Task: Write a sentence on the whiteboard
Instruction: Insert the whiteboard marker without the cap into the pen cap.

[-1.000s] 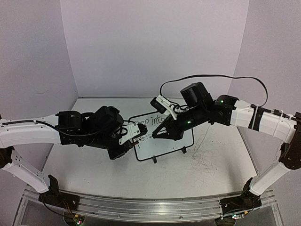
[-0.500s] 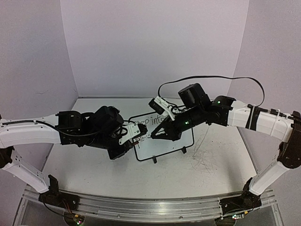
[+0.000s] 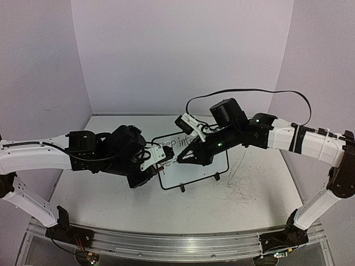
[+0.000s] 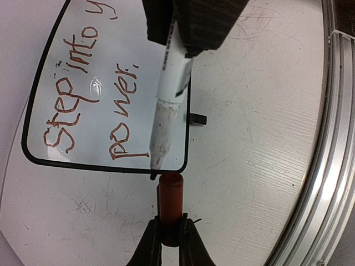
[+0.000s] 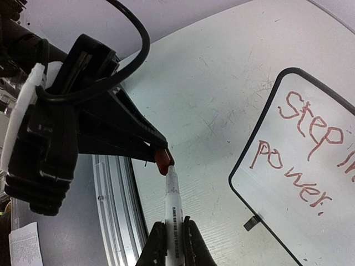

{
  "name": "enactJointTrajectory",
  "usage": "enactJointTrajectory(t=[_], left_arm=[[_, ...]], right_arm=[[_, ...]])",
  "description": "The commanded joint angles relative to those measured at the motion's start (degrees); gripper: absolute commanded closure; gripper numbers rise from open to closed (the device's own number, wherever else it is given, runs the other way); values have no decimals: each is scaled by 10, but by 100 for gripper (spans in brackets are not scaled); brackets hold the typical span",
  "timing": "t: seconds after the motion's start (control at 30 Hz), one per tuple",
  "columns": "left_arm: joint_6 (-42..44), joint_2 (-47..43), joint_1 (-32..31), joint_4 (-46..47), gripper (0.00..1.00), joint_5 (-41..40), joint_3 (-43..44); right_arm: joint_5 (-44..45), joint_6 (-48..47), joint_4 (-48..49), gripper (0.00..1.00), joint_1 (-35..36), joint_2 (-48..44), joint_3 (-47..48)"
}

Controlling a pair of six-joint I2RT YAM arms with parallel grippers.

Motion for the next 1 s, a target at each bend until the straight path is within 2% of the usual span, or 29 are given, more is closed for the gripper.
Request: enactJointTrajectory(t=[0.0, 0.6, 0.97], left_arm=[[-6, -14, -4, 20, 100, -6, 6], [-6, -14, -6, 21, 100, -7, 8], [-6, -18, -7, 20, 100, -11, -1]], right_arm=[[-9, 3, 16, 100, -1, -4, -8], [-29, 0, 16, 100, 6, -2, -8], [-3, 8, 20, 100, 7, -35, -32]])
